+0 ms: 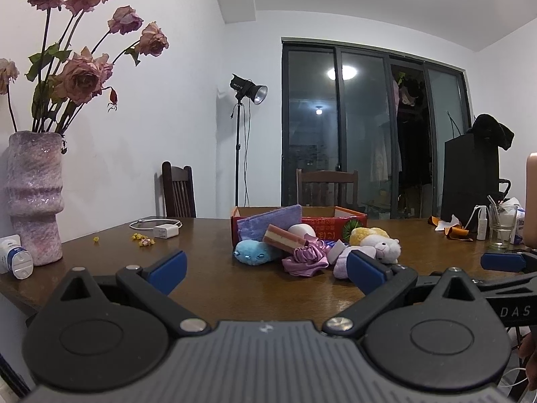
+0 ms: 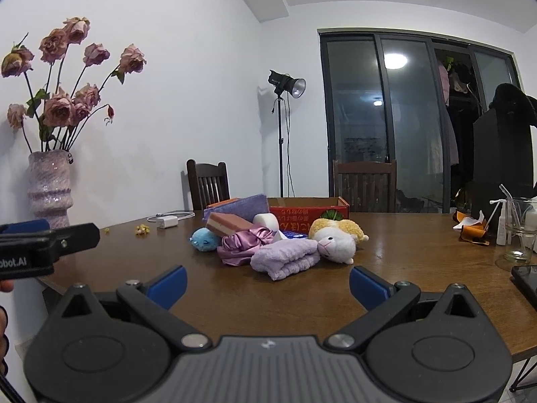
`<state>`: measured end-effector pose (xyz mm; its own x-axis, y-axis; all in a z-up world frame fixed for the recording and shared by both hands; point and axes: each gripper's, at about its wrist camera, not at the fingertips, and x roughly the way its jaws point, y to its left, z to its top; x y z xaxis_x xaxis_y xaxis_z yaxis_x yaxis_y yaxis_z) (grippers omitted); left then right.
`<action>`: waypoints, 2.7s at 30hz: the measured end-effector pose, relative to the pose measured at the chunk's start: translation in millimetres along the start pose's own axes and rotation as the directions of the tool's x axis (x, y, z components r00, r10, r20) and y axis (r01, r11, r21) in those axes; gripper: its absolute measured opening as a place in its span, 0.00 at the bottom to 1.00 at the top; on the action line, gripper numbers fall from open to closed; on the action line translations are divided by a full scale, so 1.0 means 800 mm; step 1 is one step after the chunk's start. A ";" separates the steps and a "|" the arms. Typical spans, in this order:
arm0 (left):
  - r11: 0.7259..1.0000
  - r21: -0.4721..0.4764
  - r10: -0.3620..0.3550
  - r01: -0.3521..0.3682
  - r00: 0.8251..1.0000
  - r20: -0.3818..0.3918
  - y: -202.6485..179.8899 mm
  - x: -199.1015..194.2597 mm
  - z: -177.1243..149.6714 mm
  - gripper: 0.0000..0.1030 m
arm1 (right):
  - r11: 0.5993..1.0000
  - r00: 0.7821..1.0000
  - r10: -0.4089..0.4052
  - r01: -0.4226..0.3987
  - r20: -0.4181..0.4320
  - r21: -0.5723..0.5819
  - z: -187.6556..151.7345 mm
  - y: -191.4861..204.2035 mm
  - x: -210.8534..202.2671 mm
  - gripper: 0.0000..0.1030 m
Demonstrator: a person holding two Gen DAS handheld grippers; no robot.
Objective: Organize soft objects
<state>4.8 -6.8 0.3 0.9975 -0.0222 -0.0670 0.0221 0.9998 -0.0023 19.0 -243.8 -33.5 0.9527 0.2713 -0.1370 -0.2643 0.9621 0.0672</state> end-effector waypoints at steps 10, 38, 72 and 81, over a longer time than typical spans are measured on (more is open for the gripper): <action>1.000 -0.006 -0.004 0.004 1.000 -0.012 0.000 0.001 -0.002 1.00 | 1.000 1.000 -0.007 0.007 -0.002 0.005 -0.002 -0.002 0.000 1.00; 1.000 -0.002 0.008 -0.008 1.000 -0.031 0.000 0.003 -0.007 1.00 | 1.000 1.000 -0.015 0.015 -0.021 0.002 -0.009 -0.003 0.004 1.00; 0.998 -0.030 -0.053 0.049 0.989 -0.141 -0.024 0.151 0.043 1.00 | 0.999 0.997 -0.020 0.024 -0.076 0.046 0.065 -0.085 0.132 1.00; 0.973 -0.062 -0.233 0.224 0.936 -0.263 -0.111 0.283 0.068 0.98 | 0.984 0.980 0.029 0.006 -0.197 0.177 0.105 -0.203 0.274 0.88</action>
<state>232.2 -100.4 39.4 0.9112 -0.2535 -0.3247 0.2409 0.9673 -0.0792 283.5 -342.5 8.7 0.8964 0.2992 -0.3269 -0.2276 0.9438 0.2399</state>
